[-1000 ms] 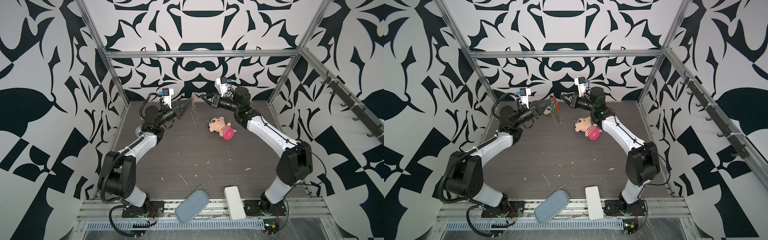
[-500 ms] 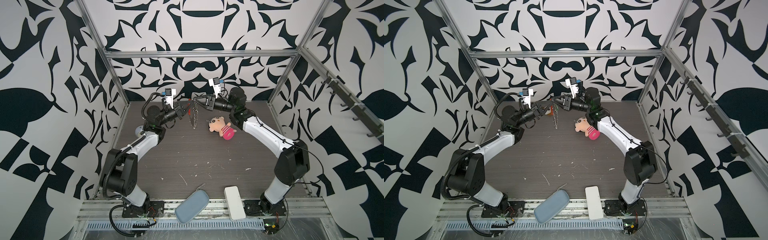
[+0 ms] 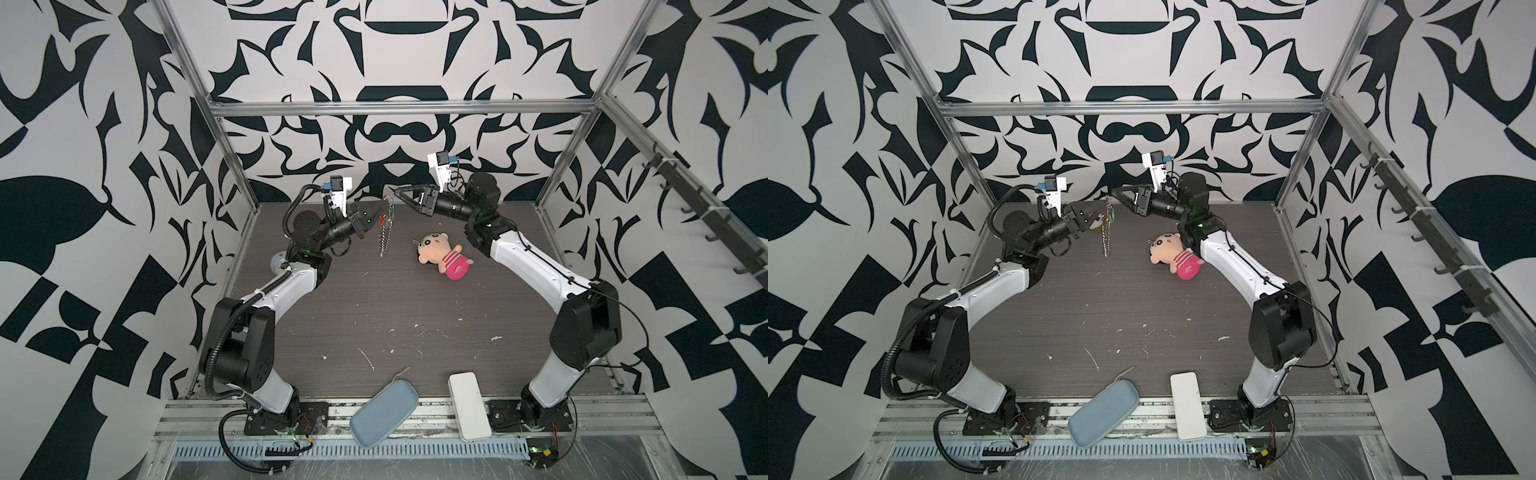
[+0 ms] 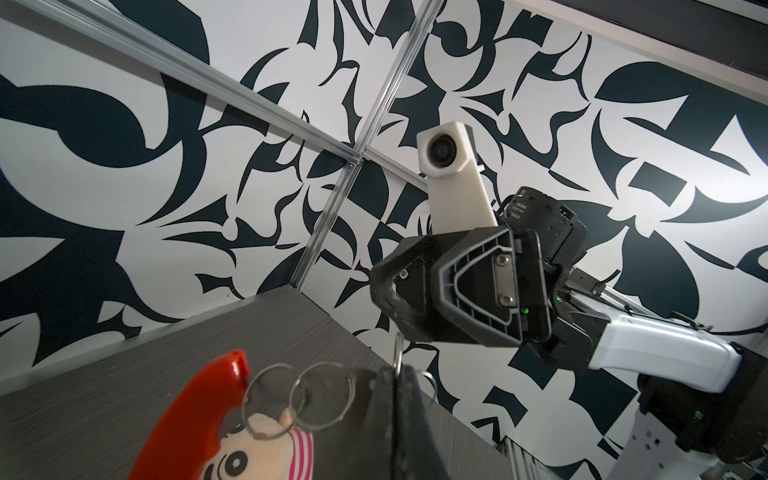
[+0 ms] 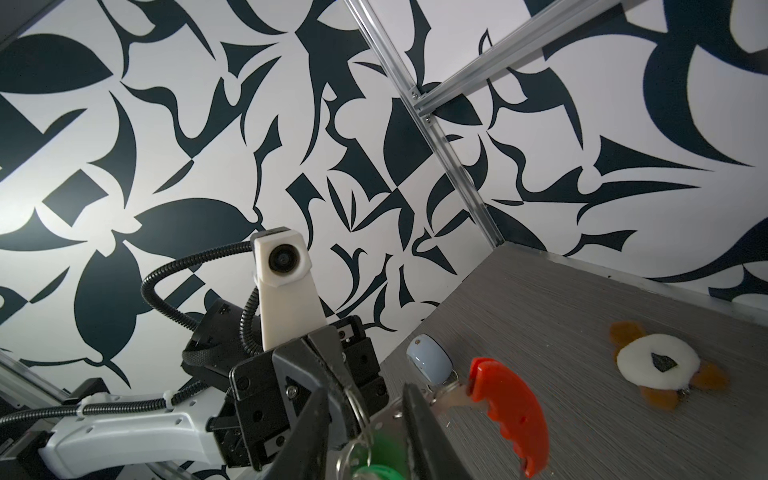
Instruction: Put the keys on the keyring
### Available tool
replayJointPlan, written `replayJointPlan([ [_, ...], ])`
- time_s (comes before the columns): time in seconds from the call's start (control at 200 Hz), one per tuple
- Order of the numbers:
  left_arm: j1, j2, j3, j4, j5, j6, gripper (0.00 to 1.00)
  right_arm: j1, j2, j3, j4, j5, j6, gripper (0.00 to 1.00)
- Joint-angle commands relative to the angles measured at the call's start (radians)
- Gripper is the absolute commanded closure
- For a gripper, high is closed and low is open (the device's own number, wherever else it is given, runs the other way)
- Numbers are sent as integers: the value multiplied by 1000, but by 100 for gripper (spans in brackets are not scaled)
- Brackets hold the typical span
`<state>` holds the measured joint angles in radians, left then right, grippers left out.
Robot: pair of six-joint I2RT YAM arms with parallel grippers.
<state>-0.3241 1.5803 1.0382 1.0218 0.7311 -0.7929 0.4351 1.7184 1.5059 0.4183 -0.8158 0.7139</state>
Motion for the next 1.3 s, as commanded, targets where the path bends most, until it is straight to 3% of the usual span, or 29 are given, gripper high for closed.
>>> replayJointPlan([
  [0.0, -3, -12, 31, 67, 10, -11, 100, 5, 1, 11, 78, -24, 39, 66],
  [0.405, -4, -7, 37, 72, 9, -16, 100, 19, 15, 18, 63, -38, 29, 78],
  [0.97, -5, 6, 49, 86, 6, -30, 100, 42, 30, 15, 77, -66, 32, 82],
  [1.295, -6, -7, 32, 40, 18, 14, 98, 41, 11, 33, 25, -57, -21, 100],
])
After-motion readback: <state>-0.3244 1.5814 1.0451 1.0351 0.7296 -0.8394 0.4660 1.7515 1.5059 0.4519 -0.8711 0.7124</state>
